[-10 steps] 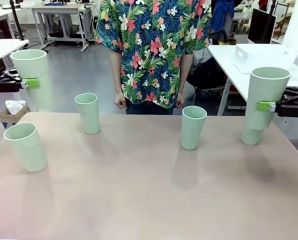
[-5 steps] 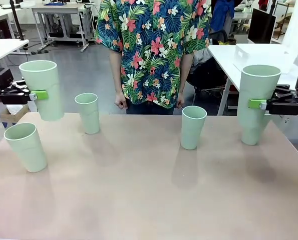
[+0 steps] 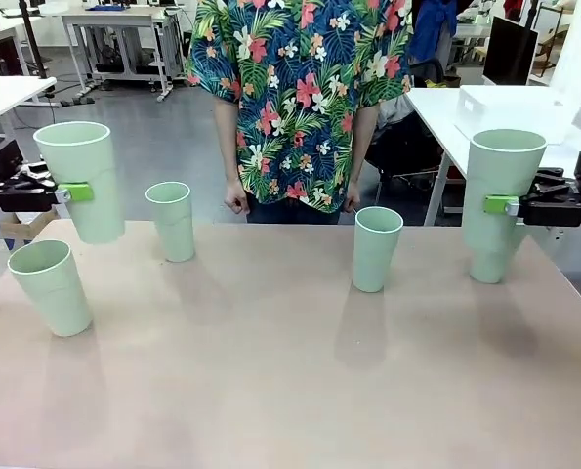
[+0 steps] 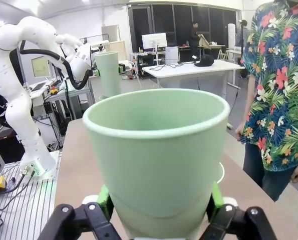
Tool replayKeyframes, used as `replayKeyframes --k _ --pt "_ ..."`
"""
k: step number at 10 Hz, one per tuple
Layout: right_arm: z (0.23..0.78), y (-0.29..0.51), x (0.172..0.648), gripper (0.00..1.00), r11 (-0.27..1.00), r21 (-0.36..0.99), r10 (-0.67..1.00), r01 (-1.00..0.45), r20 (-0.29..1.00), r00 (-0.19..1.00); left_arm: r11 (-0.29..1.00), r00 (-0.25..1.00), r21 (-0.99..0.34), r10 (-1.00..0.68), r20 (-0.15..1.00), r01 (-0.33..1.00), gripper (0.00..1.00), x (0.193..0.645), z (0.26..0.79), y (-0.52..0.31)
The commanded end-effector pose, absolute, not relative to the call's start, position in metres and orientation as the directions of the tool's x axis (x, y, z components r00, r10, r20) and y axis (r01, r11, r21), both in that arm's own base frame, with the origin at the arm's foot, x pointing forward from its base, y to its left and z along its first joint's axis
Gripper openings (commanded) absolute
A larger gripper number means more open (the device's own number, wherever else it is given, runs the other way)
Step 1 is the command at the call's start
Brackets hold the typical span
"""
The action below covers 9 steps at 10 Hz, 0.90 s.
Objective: Stack the cups and store them in the basket.
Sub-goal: Pick up two Reusable plastic cups , one in each hand, then place the stack of Reusable plastic cups into the Pantry Basket.
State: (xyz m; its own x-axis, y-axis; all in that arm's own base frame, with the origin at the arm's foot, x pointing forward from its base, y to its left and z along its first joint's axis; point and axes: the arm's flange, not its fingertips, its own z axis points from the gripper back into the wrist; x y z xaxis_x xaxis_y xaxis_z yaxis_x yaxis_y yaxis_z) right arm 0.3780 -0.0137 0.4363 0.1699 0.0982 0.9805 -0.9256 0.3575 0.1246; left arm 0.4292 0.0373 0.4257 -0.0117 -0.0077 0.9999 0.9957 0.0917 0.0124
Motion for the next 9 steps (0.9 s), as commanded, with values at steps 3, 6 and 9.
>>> replayKeyframes --k 3,6,9 --pt "0.436 -0.014 0.378 0.87 0.358 0.125 0.096 -0.925 0.981 0.170 0.091 -0.021 0.021 -0.009 1.000 0.996 0.87 0.428 0.430 0.037" --pt "0.436 -0.014 0.378 0.87 0.358 0.125 0.096 -0.925 0.981 0.170 0.091 -0.021 0.021 -0.009 1.000 0.996 0.87 0.428 0.430 0.037" --pt "0.436 -0.014 0.378 0.87 0.358 0.125 0.096 -0.925 0.981 0.170 0.091 -0.021 0.021 -0.009 1.000 0.996 0.87 0.428 0.430 0.037"
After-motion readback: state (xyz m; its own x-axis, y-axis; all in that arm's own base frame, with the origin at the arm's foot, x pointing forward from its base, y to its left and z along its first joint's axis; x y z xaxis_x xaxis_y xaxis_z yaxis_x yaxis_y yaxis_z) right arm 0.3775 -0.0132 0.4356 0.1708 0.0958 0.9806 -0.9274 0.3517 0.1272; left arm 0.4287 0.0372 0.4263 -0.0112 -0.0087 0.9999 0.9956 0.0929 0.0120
